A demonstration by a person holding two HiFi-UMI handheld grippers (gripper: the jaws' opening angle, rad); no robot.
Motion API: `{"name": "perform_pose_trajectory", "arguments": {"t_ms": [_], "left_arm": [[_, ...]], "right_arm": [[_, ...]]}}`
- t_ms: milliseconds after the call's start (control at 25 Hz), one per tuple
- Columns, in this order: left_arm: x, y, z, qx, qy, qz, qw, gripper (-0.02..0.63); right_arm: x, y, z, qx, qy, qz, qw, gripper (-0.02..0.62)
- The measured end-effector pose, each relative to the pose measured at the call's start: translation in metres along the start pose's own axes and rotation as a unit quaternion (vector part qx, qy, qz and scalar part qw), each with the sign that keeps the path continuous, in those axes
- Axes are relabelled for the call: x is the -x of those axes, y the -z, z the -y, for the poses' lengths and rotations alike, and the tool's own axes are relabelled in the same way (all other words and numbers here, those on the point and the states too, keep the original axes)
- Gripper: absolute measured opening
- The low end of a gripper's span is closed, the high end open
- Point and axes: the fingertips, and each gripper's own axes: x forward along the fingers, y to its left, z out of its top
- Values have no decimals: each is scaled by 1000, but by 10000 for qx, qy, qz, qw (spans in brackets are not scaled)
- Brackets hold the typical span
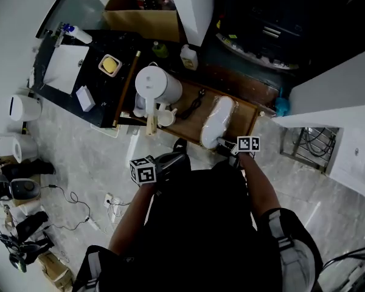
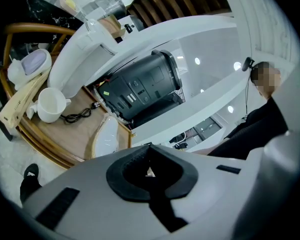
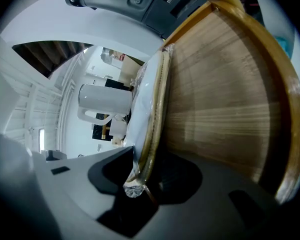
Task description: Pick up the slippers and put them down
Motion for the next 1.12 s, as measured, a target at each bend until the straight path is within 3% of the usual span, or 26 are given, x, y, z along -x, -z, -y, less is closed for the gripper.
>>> {"name": "perform_pose_trajectory", "arguments": {"t_ms": [200,520,1120], "left_arm": [[5,0,-3,123,-108,316,9994,12],[10,-2,-13,215,-227,607,9977,12],[12,-8,-17,203,-190,749,9968,12]], "right_arm": [[1,-2,0,-302,-123,-136,9994,130],[-3,-5,-1,-279,-217,-347,9988,109],[-1,-7,-9,-194,-314,-259,9990,78]]}}
